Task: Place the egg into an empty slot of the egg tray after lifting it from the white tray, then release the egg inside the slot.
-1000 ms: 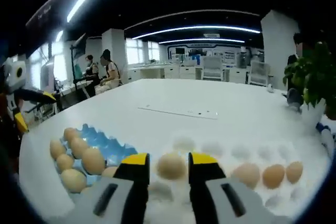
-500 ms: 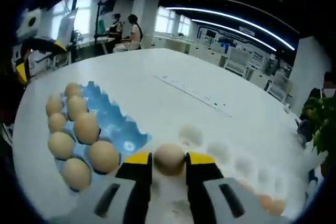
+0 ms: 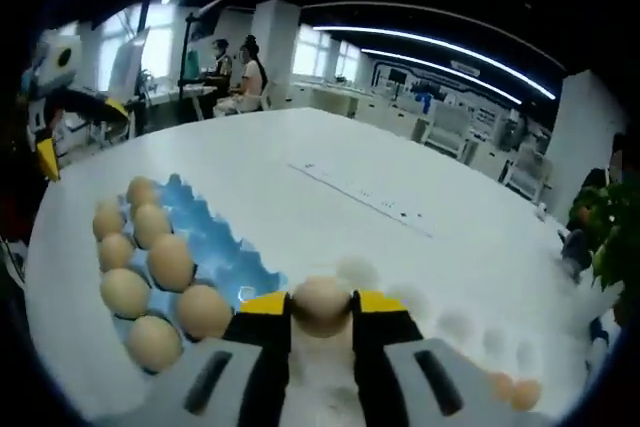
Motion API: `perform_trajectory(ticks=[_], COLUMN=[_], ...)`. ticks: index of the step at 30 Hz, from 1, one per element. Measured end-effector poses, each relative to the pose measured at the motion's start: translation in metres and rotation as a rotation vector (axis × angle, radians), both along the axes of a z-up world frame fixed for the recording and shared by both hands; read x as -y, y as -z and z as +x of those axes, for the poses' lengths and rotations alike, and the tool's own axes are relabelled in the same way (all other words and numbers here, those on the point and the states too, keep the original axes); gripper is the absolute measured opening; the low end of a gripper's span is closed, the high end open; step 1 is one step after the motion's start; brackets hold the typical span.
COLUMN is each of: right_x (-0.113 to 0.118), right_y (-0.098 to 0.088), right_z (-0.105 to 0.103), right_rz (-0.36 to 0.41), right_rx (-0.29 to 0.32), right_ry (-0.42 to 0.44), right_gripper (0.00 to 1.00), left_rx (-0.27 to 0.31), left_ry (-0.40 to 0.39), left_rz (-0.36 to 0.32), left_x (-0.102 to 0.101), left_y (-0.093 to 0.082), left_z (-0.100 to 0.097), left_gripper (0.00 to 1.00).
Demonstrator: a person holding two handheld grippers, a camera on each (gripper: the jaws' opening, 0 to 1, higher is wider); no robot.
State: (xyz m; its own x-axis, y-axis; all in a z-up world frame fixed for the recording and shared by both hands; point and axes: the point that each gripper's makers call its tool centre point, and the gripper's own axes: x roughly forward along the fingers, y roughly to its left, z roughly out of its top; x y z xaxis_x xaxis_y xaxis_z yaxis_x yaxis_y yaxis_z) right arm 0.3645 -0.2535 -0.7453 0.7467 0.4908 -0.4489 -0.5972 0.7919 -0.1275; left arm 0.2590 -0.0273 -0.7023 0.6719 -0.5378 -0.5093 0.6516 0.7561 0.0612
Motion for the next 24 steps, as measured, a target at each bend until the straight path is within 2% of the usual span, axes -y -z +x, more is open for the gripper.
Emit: perform_trajectory(ticks=[2,8,12,19,20,24], right_x=[-0.003,-0.033,-0.061,-0.104,-0.12,-0.144], right_y=[-0.005,-0.018,-0.022,-0.022,-0.023,-0.022], right_z=[-0.002,-0.007,-0.011,-0.017,-0.019,-0.021], right_rz=[0.012,0.036,0.04,0.072,0.079,0.087], right_rx=[-0.002,0.014,0.031,0.018,0.017,0.01], right_ry=[0.006,-0.041,-0.092,-0.153,-0.182,-0.216], right_gripper=[0.23,0.23,0.23,0.23,0.23,0.23], left_rx=[0.002,0.008,0.008,0.012,0.012,0.011], left_ry=[0.002,0.012,0.02,0.017,0.018,0.017], left_rz=[-0.002,-0.008,-0.01,-0.007,-0.005,-0.003], left_x=[0.0,0.001,-0.001,-0.012,-0.015,-0.023], left_y=[0.0,-0.002,-0.002,-0.006,-0.006,-0.005], left_z=[0.0,-0.003,-0.007,-0.012,-0.013,-0.015], left_gripper=[0.81,0.81,0.81,0.81,0.81,0.81])
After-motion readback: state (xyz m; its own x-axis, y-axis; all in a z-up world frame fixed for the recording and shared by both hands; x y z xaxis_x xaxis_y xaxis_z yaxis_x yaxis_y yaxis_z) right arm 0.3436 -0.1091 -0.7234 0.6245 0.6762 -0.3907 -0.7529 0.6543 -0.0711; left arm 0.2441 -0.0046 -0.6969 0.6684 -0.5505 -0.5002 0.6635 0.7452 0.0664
